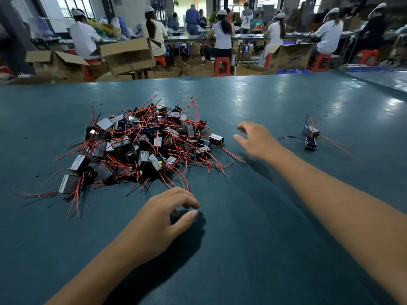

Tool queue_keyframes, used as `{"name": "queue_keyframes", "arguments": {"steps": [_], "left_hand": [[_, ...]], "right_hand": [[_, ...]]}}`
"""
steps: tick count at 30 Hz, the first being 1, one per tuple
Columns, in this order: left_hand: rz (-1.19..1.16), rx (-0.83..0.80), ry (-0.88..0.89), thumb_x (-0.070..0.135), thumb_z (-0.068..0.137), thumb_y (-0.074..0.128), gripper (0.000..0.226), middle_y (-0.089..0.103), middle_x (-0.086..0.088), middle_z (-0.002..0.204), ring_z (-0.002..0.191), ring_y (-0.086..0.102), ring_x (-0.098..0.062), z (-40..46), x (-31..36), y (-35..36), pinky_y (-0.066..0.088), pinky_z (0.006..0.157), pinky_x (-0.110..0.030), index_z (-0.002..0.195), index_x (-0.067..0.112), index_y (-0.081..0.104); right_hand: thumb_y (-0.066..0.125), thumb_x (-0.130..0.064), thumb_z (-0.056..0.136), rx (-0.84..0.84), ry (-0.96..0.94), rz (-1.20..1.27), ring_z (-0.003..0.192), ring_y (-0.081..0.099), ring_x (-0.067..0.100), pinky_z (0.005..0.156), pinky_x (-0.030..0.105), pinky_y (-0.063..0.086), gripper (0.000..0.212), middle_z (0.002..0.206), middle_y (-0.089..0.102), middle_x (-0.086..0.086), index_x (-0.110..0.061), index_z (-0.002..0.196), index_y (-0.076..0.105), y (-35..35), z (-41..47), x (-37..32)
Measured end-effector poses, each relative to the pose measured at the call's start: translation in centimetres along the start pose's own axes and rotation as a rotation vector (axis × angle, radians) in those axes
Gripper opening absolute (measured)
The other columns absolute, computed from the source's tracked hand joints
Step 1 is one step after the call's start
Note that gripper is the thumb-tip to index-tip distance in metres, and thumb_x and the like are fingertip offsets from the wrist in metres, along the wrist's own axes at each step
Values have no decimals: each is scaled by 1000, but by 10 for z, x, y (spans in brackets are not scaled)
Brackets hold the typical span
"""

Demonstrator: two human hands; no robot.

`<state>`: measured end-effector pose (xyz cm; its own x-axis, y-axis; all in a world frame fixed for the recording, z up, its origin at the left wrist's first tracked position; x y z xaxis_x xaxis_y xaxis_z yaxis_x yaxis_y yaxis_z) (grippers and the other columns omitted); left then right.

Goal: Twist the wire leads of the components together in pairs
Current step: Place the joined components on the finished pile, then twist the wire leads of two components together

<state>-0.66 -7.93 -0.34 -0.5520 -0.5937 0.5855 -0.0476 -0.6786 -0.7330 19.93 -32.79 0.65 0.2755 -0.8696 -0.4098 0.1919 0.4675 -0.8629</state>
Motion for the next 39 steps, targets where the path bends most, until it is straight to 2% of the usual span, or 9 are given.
{"name": "queue_keyframes", "arguments": {"steps": [4,8,12,20,23,26,31,34,39], "left_hand": [[15,26,-2,19,94,67,7,65,18,103,100,62,-7,0,-1,-4,52,76,-23,99,23,71],[29,28,4,20,94,67,8,64,19,103,100,62,-6,0,-2,-5,52,77,-24,100,24,71],[47,37,4,20,94,67,8,64,18,103,100,62,-6,0,-4,-7,53,77,-26,100,23,71],[79,64,-22,23,95,66,6,64,18,100,99,61,-6,1,-8,-10,53,79,-31,99,24,70],[96,99,-55,22,94,66,7,64,20,99,98,61,-6,2,-13,-12,51,79,-27,98,27,69],[-56,185,-171,28,93,68,11,68,16,100,96,64,-7,2,-21,-17,51,77,-22,103,32,66],[-696,205,-413,30,85,76,40,71,-9,101,83,72,-19,4,-27,-9,59,69,-31,119,17,60],[-679,223,-430,15,88,71,4,73,-9,82,70,67,-17,2,-26,-2,57,63,-25,91,13,71],[-1075,231,-609,17,85,68,17,72,-13,86,76,69,-23,-3,-38,0,61,68,-33,99,9,73]], "right_hand": [[58,-37,98,-81,45,13,123,55,31,103,39,43,50,133,60,13,-7,137,51,23,15,-19],[63,-44,92,-67,105,3,101,60,28,83,37,49,37,110,67,8,-12,111,65,39,25,-24],[63,-37,94,-59,155,-30,99,60,32,82,39,50,28,108,68,11,-12,107,65,48,30,-26],[53,-37,93,359,371,194,88,66,38,69,34,46,34,94,71,17,-6,100,63,-13,17,-6],[54,-30,92,448,377,597,62,69,22,59,33,53,14,81,74,11,-16,93,57,-41,-3,-20],[56,-22,98,191,242,901,51,62,14,47,27,44,6,73,72,5,-19,93,55,-49,-38,-58],[58,-23,99,-435,160,869,52,54,4,46,15,36,12,77,72,8,-16,90,60,7,-132,-121],[61,-31,96,-449,142,716,52,49,2,51,17,39,15,62,62,-9,-19,87,63,30,-156,-139],[61,-29,94,-205,-27,463,61,54,4,63,23,47,17,72,67,-4,-21,81,66,5,-108,-129]]}}
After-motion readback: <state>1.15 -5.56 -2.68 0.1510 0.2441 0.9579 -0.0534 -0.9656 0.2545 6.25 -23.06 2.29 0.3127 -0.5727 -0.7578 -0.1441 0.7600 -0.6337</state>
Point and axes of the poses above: each hand's wrist, its own z-axis towards the middle knuckle, its own y-axis out of the palm, x = y × z, the point moved 5 cm from there along z, towards the middle knuckle
